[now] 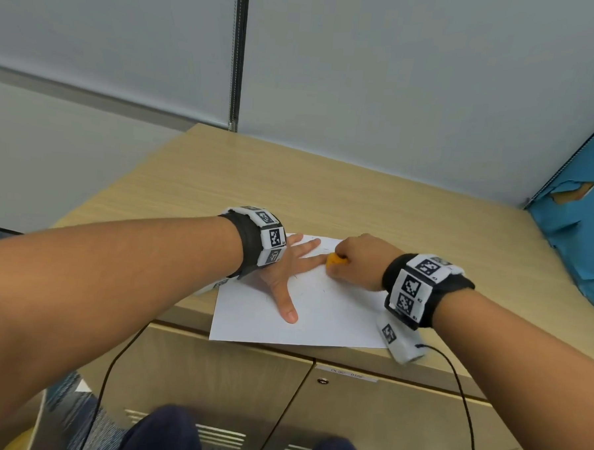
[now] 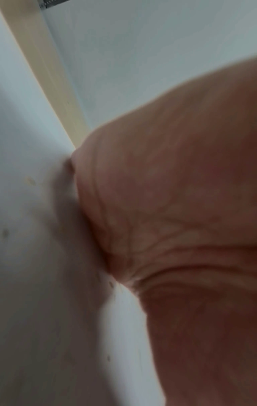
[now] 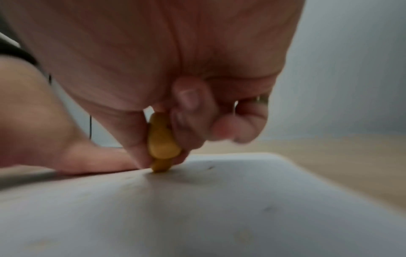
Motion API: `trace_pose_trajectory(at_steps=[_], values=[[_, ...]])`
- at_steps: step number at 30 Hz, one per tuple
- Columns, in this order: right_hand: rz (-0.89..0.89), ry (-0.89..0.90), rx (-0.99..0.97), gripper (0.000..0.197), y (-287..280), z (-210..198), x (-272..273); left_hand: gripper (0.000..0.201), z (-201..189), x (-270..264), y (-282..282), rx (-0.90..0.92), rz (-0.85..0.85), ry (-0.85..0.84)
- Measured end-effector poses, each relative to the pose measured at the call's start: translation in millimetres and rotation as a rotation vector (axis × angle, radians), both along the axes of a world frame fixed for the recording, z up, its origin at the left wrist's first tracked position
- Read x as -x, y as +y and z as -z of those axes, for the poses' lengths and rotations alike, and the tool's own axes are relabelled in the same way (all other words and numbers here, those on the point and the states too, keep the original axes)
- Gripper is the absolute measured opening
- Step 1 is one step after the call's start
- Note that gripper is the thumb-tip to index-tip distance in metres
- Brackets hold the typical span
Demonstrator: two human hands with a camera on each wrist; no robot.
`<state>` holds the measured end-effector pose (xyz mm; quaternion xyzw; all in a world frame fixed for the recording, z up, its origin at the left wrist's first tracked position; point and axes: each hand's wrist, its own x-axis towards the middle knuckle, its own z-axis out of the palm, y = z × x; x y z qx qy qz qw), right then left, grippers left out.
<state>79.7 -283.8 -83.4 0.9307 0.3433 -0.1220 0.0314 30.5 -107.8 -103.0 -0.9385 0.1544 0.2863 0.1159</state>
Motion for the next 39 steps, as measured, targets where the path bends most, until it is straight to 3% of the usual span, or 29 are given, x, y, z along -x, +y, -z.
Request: trace_pose_trajectory(at_steps=[4, 9, 14, 19, 23, 25, 31, 39], values=[[-0.189, 0.111, 0.02, 0.024, 7, 8, 32, 0.131, 2, -2, 0, -0.007, 0.01, 0.01], [-0.031, -0.009, -0.006, 0.035, -1, 1, -10, 0.134, 1, -1, 0, -0.011, -0.002, 0.014], [-0.214, 0.09, 0.02, 0.031, 12, 16, 19, 0.131, 5, -3, 1, -0.005, -0.006, 0.018], [-0.067, -0.024, -0.023, 0.034, 4, 5, -13, 0.133, 3, -2, 0, -0.001, -0.008, 0.019], [-0.217, 0.048, 0.005, 0.031, 9, 15, 18, 0.132, 4, -3, 2, 0.02, -0.014, 0.029], [-0.186, 0.103, -0.013, 0.023, 5, 12, 14, 0.135, 6, -4, 3, 0.021, -0.012, 0.027], [0.005, 0.021, -0.02, 0.036, -3, 7, -23, 0.136, 3, -2, 4, 0.019, -0.028, 0.043], [0.096, 0.091, -0.109, 0.04, -7, 12, -21, 0.117, -4, -4, 6, 0.111, -0.083, 0.107]])
